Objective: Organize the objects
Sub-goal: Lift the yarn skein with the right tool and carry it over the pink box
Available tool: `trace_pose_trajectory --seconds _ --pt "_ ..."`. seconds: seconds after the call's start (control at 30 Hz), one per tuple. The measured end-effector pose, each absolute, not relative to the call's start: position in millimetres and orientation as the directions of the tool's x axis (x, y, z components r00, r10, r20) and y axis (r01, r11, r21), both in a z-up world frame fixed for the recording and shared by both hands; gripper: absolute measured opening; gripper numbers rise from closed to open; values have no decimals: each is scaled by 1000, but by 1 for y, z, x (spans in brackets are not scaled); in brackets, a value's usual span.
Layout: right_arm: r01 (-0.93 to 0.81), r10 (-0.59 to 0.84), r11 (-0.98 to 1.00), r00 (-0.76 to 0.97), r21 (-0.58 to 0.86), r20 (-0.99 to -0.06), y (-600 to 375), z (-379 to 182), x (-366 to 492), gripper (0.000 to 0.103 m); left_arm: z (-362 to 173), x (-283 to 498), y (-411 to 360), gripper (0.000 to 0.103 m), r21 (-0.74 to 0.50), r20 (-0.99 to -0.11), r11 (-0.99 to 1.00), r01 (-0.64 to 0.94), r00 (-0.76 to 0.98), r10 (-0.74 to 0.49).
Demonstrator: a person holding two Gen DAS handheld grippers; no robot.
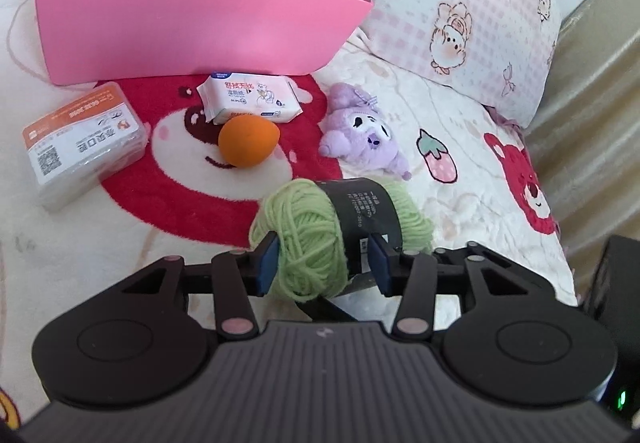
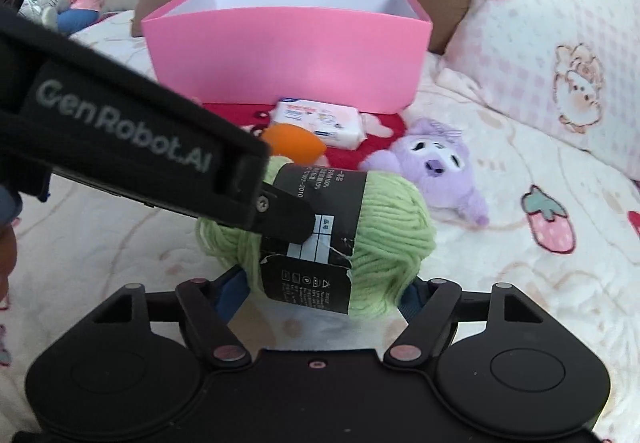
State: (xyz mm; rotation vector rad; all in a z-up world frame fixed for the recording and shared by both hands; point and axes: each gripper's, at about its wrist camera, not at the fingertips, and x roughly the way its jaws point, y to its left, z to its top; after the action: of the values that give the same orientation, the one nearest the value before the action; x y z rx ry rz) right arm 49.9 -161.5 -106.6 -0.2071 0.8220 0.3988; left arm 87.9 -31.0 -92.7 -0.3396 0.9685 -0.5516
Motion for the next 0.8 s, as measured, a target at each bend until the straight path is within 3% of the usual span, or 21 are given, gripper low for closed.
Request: trace_pose_trajectory --seconds 0.43,0.7,0.8 --pt "-530 343 848 536 9 -771 -152 -80 38 83 -78 81 0 46 -538 -694 781 316 359 -624" --pt "-563 365 827 527 6 -767 -139 -67 31 86 -63 80 21 51 -605 -683 761 236 337 -648" --pt "-575 379 818 521 14 -764 -139 -59 28 86 -54 74 18 51 -566 -701 782 259 348 -623"
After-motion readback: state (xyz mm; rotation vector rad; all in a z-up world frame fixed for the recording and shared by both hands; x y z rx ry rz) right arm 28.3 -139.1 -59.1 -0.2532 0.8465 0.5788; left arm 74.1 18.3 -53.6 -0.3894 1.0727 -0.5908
